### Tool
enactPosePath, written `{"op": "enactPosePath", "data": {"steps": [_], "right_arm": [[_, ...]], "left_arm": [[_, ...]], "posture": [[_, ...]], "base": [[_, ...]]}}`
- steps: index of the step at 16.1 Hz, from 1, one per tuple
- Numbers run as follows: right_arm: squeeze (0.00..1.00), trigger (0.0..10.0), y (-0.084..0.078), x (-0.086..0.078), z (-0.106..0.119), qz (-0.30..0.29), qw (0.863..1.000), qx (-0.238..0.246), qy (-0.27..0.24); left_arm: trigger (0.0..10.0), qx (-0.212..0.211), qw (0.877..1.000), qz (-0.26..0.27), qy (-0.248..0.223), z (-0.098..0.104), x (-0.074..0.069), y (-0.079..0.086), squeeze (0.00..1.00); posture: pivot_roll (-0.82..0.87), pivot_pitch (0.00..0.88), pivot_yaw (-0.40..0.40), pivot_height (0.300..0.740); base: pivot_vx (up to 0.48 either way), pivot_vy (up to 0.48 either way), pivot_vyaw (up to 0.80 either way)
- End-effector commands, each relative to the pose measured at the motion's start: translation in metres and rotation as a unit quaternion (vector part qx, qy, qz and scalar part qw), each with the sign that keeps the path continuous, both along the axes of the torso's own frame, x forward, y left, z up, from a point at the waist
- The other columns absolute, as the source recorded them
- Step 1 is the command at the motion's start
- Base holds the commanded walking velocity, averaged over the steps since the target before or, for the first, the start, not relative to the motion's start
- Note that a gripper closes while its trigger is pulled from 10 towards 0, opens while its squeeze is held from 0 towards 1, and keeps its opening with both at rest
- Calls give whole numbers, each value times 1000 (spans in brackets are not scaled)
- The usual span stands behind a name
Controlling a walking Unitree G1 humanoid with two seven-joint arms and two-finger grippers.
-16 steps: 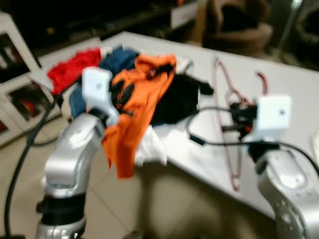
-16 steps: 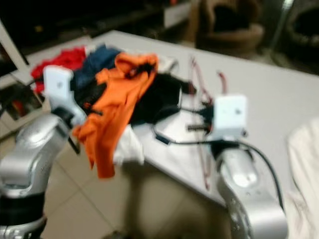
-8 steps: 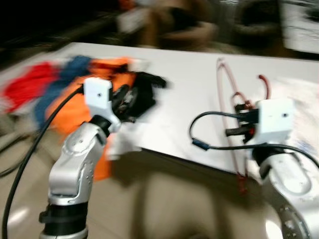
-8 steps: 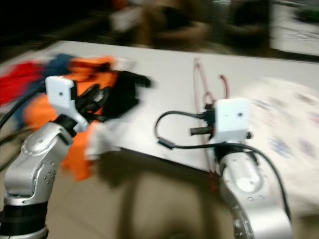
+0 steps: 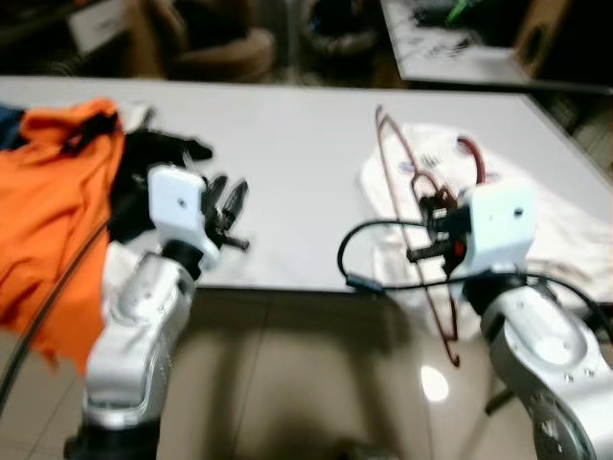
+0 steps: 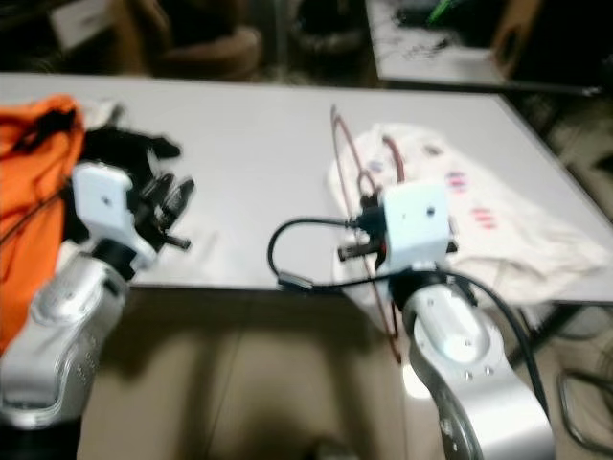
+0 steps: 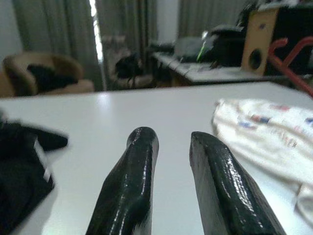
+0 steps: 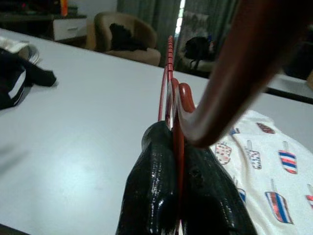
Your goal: Hang hanger
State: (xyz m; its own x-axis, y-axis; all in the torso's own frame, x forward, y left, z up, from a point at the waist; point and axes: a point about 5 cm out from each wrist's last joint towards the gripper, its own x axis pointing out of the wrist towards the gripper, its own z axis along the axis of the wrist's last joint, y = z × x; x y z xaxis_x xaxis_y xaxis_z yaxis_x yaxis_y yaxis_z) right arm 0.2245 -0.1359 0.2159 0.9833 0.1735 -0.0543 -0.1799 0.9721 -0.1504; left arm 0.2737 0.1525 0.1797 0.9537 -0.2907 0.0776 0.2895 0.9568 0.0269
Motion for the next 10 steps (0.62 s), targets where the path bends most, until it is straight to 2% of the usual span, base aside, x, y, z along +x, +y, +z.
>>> {"op": "enactPosePath", "data": {"steps": [1,4,10], "right_arm": [[0,10000,-2,1,0,2,1000,0,-2],[0,10000,-11,0,-8,9,999,-48,10],[0,10000,-21,-2,-7,14,998,-65,-9]], "left_arm": [[10000,6,1000,11,-8,4,-1,2,0],[10000,5,1000,5,-4,4,0,-3,0],[10000,7,1000,5,1,1,2,-4,0]], "posture": [[-256,35,-3,740],[-261,46,19,740],[-258,46,32,740]], "base": [[0,-244,0],[0,-259,0],[0,-266,0]]}}
